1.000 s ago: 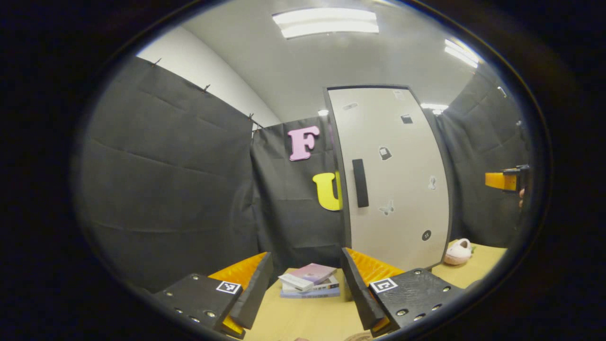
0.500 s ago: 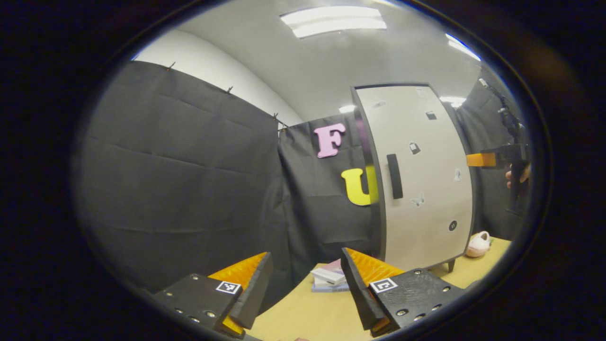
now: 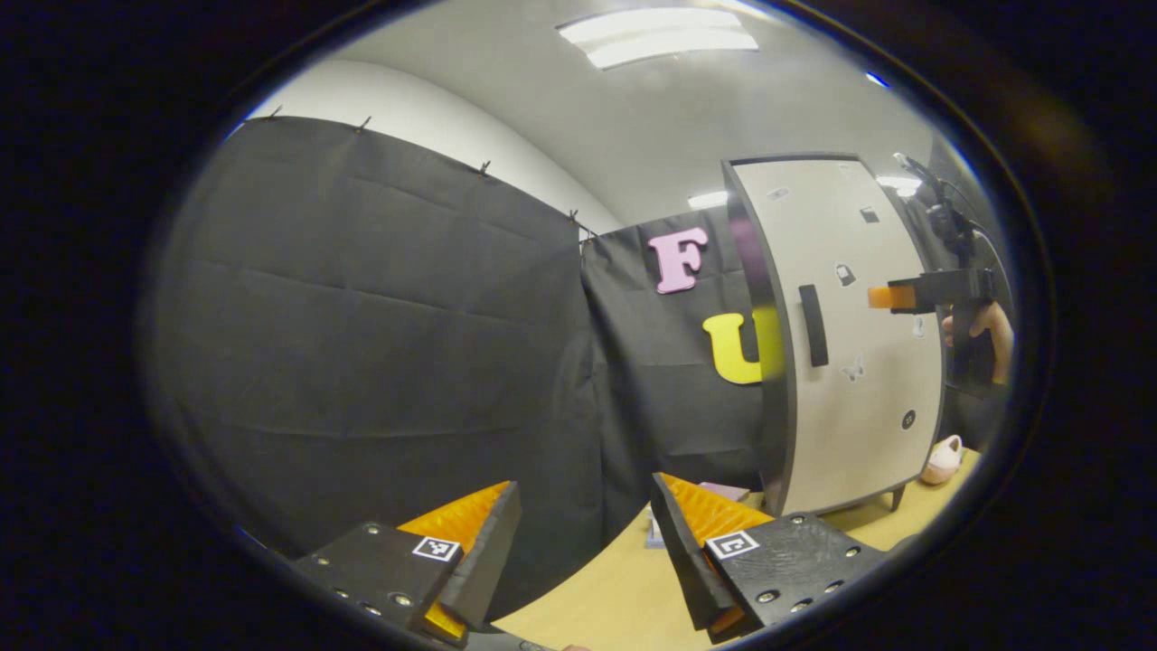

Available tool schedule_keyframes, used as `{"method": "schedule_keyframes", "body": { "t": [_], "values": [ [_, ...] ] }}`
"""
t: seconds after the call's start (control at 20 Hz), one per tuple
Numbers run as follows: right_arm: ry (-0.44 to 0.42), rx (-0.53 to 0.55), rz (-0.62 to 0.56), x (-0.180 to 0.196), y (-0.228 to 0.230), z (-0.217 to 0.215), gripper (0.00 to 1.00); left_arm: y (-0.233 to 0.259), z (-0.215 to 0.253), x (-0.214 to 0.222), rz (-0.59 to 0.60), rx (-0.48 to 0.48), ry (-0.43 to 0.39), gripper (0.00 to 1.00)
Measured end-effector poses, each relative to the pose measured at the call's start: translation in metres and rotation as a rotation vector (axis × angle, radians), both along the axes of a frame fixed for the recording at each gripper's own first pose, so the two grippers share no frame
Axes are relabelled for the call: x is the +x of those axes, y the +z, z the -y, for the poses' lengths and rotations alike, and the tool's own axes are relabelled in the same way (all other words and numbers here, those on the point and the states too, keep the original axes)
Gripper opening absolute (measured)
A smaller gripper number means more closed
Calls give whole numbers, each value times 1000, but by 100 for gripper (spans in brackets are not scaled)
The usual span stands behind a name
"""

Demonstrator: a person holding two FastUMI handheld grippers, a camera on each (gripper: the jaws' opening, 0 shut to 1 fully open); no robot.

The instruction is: Open the cabinet door with the right hand, grasp the bottle in the cabinet with the left hand and place it on the coaster, then close the cabinet door with the right hand.

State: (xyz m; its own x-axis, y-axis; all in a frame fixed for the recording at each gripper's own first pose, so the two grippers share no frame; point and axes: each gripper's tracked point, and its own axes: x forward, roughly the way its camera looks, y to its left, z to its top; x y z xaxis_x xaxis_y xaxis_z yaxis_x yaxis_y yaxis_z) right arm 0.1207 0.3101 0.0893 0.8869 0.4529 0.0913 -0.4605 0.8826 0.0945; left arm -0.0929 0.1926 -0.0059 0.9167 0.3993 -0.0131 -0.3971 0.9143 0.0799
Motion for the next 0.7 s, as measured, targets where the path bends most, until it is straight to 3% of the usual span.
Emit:
{"method": "schedule_keyframes", "body": {
  "t": [0.05,0.1,0.15,0.2,0.25,0.35,0.5,0.55,0.6,0.7],
  "values": [
    [7,-6,6,2,1,-10,94,-2,-5,-4,-2,-1,10,87],
    [12,-12,13,6,3,-20,94,-3,-11,-6,-5,-2,20,83],
    [17,-24,17,10,2,-30,94,-4,-16,-9,-8,-3,30,87],
    [20,-34,19,15,2,-39,94,-5,-22,-12,-9,-4,41,83],
    [22,-45,12,20,-1,-50,93,-6,-27,-13,-11,-6,50,87],
    [34,-56,-8,26,-7,-67,92,-7,-40,-19,-14,-9,72,83],
    [37,-74,-39,38,-16,-87,90,-7,-57,-30,-19,-3,107,87],
    [40,-75,-53,40,-18,-93,88,-7,-63,-34,-20,2,120,80],
    [41,-77,-68,43,-20,-100,86,-6,-69,-38,-19,7,131,83],
    [38,-85,-90,48,-23,-109,80,-7,-79,-43,-22,6,153,80]
  ]
}}
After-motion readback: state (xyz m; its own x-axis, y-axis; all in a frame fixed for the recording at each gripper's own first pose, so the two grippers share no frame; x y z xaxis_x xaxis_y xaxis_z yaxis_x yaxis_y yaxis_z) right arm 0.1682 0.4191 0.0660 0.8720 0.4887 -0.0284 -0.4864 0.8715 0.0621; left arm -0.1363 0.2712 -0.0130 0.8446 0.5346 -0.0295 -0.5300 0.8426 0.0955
